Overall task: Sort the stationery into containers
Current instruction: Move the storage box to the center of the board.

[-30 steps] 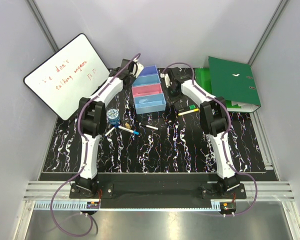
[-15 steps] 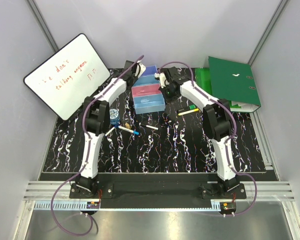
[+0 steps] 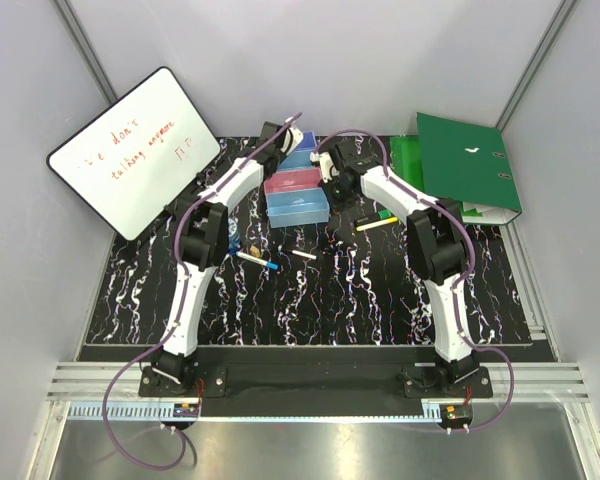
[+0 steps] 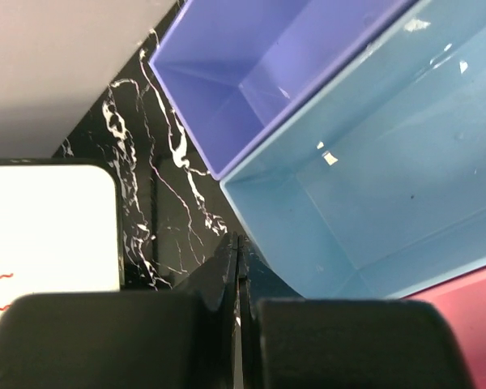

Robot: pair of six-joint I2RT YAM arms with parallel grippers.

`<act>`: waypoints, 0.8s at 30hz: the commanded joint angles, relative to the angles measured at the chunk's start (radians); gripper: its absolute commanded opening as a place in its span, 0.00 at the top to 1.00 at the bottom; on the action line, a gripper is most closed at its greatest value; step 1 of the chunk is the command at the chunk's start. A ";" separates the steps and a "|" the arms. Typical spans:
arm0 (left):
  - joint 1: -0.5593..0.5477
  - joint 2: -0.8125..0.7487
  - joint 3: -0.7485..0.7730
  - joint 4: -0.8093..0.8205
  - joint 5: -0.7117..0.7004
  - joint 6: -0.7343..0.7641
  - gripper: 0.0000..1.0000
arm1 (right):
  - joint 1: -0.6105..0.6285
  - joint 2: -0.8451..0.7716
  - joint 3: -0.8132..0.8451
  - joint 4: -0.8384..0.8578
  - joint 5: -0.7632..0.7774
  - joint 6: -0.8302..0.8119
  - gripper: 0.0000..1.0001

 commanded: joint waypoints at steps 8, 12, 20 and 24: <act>-0.025 0.027 0.048 0.070 -0.015 0.014 1.00 | 0.066 -0.026 0.066 0.063 -0.041 0.036 1.00; -0.028 0.033 0.046 0.071 -0.009 0.009 1.00 | 0.078 -0.017 0.080 0.066 -0.047 0.046 1.00; -0.040 0.040 0.046 0.082 -0.004 -0.003 1.00 | 0.094 0.001 0.103 0.072 -0.049 0.053 1.00; -0.040 0.038 0.048 0.105 -0.033 0.000 1.00 | 0.094 -0.011 0.092 0.072 -0.004 0.016 1.00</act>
